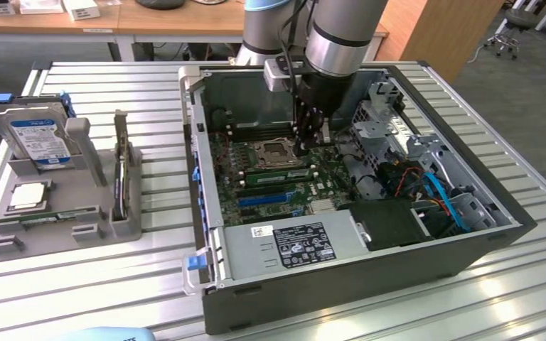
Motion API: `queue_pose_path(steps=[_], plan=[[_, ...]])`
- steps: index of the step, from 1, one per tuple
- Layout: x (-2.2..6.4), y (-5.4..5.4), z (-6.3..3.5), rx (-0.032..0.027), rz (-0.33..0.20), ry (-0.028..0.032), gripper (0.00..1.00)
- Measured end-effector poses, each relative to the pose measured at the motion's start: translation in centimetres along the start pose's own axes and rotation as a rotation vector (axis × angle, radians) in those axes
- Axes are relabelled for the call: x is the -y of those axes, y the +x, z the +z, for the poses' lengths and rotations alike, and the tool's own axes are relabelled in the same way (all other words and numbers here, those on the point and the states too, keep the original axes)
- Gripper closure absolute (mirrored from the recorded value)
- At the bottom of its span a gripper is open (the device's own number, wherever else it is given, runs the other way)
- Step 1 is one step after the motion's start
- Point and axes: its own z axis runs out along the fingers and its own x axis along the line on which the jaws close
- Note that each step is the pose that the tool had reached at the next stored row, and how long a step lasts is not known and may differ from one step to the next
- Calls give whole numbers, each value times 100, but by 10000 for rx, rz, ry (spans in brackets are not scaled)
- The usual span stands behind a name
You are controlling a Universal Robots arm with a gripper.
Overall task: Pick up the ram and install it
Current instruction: 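Press down the ram until it locks into place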
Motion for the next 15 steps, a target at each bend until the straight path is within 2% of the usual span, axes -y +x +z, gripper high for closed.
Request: queue_pose_path(steps=[15], plan=[[84,0,-2,1,-2,0,90]])
